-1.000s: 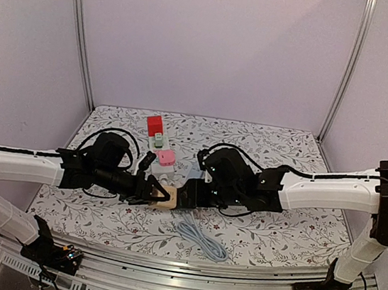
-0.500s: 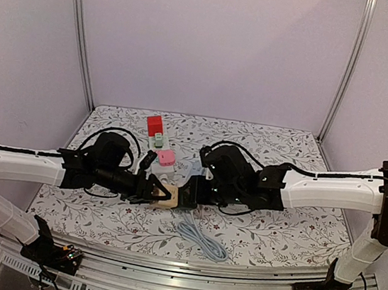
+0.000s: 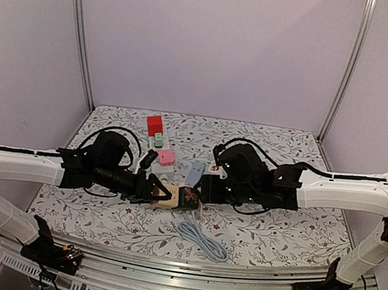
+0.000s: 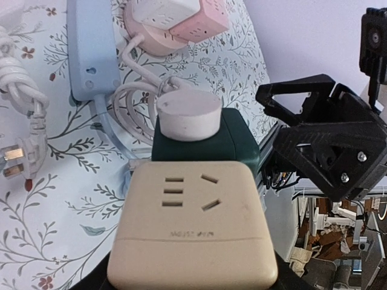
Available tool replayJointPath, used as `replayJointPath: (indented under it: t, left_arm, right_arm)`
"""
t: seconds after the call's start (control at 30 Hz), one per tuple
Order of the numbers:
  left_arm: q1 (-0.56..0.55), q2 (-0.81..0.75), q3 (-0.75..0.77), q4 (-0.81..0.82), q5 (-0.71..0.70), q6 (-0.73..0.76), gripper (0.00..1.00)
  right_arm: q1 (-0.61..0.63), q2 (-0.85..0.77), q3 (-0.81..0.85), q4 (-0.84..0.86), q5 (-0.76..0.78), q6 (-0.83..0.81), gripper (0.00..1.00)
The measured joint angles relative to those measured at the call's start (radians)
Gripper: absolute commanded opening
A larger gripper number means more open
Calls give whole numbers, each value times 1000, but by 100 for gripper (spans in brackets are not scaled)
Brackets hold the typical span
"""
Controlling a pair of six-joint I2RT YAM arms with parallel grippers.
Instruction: Pull the plug off the socket
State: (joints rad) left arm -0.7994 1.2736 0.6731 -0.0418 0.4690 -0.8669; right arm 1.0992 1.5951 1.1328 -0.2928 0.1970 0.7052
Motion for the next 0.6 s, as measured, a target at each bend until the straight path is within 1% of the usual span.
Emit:
replayJointPath:
  t: [0.1, 0.27, 0.37, 0.6]
  left_arm:
    - [0, -3, 0, 1, 0, -1, 8]
    - [0, -6, 5, -17, -7, -9, 8]
    - [2, -14, 23, -58, -21, -17, 8]
    - [2, -31, 20, -66, -34, -74, 8]
  right_arm:
    - [0, -19, 0, 8, -21, 26, 82]
    - [0, -36, -17, 29, -35, 29, 92]
    - [0, -56, -43, 30, -35, 12, 94]
    - [8, -75, -58, 37, -76, -12, 96]
